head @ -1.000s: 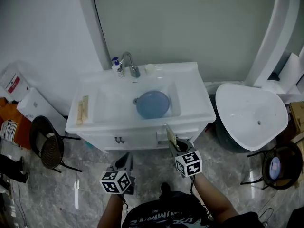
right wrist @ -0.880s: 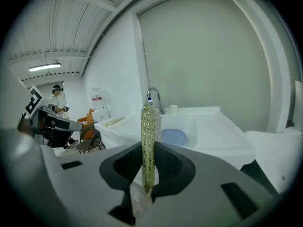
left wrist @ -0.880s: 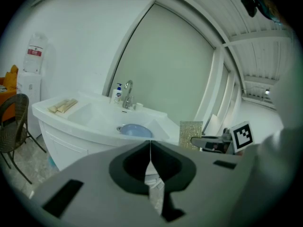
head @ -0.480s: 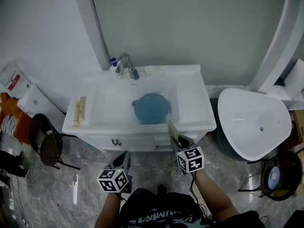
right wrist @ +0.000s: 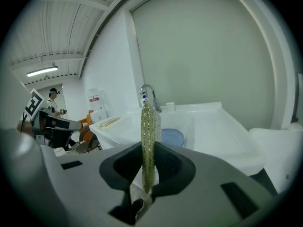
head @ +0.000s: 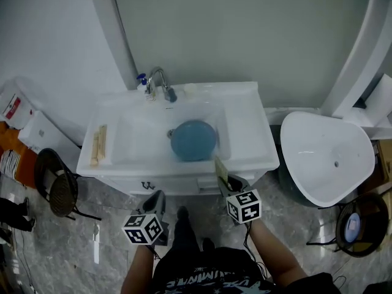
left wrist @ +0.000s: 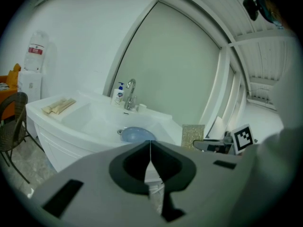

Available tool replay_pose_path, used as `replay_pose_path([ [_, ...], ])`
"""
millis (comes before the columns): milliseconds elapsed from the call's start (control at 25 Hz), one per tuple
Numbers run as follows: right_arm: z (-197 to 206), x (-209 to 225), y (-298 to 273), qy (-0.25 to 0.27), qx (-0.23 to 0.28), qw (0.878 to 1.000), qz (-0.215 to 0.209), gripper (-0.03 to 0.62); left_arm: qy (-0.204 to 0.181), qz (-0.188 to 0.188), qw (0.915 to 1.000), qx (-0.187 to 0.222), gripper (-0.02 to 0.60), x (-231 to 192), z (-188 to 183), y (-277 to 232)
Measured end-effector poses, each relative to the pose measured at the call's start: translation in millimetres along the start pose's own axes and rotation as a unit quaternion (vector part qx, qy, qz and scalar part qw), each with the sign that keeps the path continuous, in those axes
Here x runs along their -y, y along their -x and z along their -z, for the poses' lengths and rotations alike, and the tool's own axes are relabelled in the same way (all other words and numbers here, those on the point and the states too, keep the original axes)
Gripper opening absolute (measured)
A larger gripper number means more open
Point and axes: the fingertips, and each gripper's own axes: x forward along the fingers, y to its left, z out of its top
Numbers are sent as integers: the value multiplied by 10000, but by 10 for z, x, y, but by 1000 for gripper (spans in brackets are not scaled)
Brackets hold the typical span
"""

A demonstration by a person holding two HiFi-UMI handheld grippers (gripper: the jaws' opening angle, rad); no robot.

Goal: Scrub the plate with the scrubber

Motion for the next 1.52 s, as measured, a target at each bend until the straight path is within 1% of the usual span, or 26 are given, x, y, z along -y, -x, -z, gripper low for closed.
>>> replay_pose_path([
  [120, -49, 94, -77, -4, -2, 9999, 104, 71, 0, 95, 10000, 22, 18, -34, -88, -149],
  [240, -147, 151, -210, 34, -12, 9998, 173, 71, -7, 183, 9998, 84, 18, -101, -251, -303],
  [480, -406, 232, -573, 42, 16, 9996, 280, 71, 57, 295, 9995, 128, 18, -368, -573, -650],
  [680, -665, 374, -845, 2, 83, 9988, 487, 71, 34, 438, 9989, 133, 18, -583, -890, -994],
  [880, -775, 464, -1071, -70, 11, 9975, 701, 71, -65, 670, 9977, -107, 18, -732, -1045, -1330],
  [960, -813, 490, -1170, -120, -2, 9969, 779, 71, -46, 776, 9968, -198, 18, -789, -1068, -1448],
  [1080, -872, 494, -1298, -135, -6, 9961, 874, 71, 10, 899, 9952, -392, 19, -885, -1041, -1613],
  [1240, -892, 509, -1460, -191, -71, 9945, 1023, 71, -146, 1048, 9917, -728, 20, -1025, -976, -1833],
  [1400, -874, 522, -1592, -255, -190, 9929, 1145, 71, -115, 1228, 9881, -914, 20, -1124, -967, -2002],
  [1520, -863, 542, -1681, -293, -244, 9915, 1246, 71, -123, 1303, 9848, -1145, 20, -1191, -898, -2153],
])
